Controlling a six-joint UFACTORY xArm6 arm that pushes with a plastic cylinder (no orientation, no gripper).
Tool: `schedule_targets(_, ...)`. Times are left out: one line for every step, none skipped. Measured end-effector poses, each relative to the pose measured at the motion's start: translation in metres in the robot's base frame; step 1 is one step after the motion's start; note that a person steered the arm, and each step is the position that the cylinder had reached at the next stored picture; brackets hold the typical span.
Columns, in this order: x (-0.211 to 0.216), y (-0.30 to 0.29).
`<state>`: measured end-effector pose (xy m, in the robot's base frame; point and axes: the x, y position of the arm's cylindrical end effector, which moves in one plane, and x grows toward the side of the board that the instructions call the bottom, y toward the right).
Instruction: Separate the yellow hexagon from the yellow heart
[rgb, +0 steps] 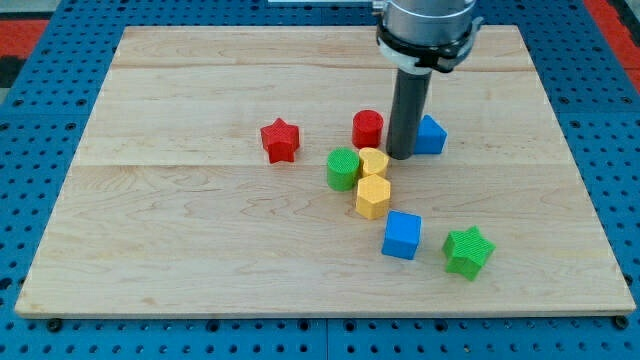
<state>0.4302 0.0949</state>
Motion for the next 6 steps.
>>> schedule_targets(0.026,0.023)
schedule_targets(0.040,-0.008)
schedule_targets(0.054,-0.085)
schedule_targets(0.047,-0.133)
schedule_targets(0.044,-0.129)
schedule_targets(0.063,-0.098)
